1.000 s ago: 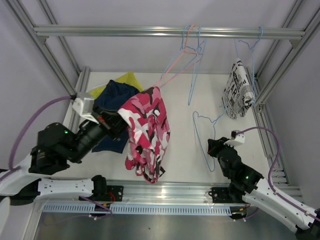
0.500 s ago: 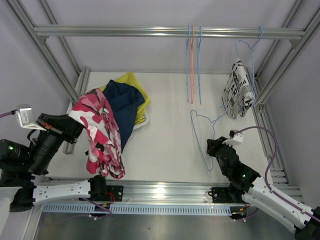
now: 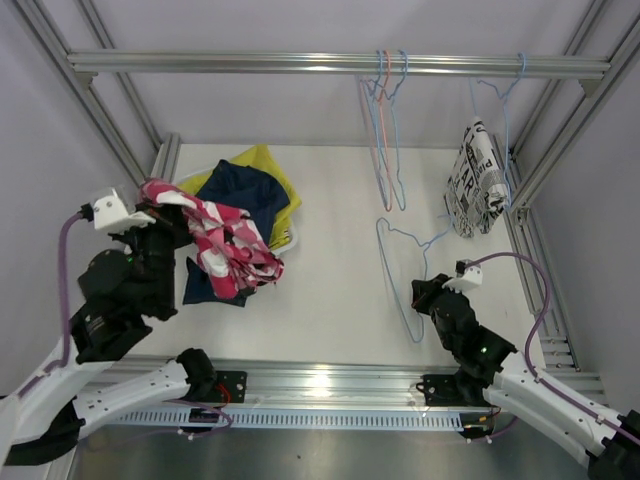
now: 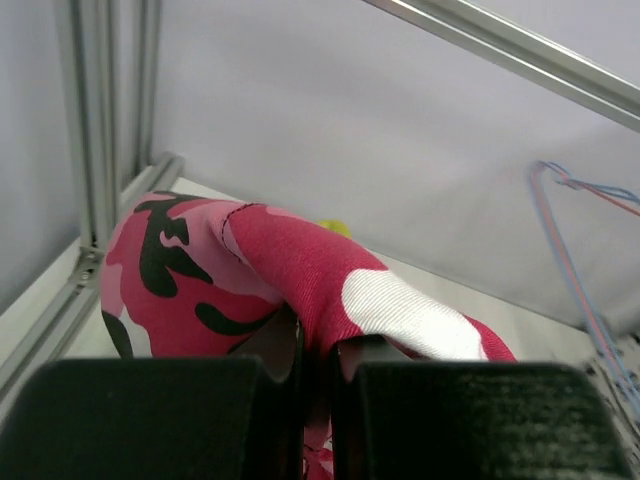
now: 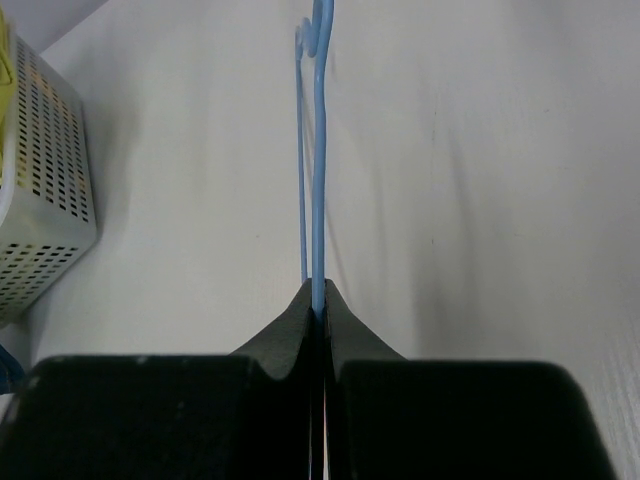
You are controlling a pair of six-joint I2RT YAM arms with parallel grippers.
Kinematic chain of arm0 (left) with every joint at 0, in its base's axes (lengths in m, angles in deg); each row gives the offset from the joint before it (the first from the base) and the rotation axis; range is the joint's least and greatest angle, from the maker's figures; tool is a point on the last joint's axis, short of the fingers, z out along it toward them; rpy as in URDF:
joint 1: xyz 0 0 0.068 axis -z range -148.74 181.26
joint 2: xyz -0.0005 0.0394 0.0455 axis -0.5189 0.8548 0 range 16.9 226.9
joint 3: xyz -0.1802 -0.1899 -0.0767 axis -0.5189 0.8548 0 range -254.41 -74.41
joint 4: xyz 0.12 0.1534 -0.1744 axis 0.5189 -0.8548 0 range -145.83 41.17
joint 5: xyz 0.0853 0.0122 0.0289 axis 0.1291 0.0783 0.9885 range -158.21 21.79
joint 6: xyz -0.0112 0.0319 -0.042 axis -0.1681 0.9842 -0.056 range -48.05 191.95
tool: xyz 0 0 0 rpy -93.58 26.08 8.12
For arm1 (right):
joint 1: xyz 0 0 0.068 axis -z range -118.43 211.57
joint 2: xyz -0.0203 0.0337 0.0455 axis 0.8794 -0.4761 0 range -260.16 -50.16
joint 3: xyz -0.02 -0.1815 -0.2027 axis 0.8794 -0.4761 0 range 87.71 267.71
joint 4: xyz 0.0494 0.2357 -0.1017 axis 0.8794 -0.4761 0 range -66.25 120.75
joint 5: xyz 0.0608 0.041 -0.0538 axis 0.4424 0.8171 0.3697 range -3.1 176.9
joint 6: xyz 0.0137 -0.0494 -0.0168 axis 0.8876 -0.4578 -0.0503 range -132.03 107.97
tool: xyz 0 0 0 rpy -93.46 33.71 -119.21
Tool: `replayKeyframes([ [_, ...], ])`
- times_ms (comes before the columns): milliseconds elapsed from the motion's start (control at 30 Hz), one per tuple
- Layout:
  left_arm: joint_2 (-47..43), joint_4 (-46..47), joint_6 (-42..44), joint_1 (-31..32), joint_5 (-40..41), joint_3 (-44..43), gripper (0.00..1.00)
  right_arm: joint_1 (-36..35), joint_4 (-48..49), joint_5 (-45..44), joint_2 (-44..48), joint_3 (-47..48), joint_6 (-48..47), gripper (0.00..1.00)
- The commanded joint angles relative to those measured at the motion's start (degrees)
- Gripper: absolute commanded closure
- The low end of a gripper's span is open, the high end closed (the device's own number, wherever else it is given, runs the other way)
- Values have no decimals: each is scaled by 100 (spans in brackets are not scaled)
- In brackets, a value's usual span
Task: Remove the trousers from the hanger
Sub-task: Place the trousers in the bin.
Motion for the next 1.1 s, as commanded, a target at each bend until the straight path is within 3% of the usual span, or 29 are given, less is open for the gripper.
replayKeyframes([
  [0,541,-196,-1230,-899,-919,-550,100,52,246,20,105,-7,52,100],
  [67,1007,-381,-1391,-1434,-1314,-708,100,96,184,38,201,2,-18,100],
  [467,2800,-918,-2402,-3088,-2195,-1342,100,535,-18,565,500,-7,-124,100],
  [1067,5604,-1418,-3500,-4565,-2529,-2782,100,834,-27,961,395,20,-203,100],
])
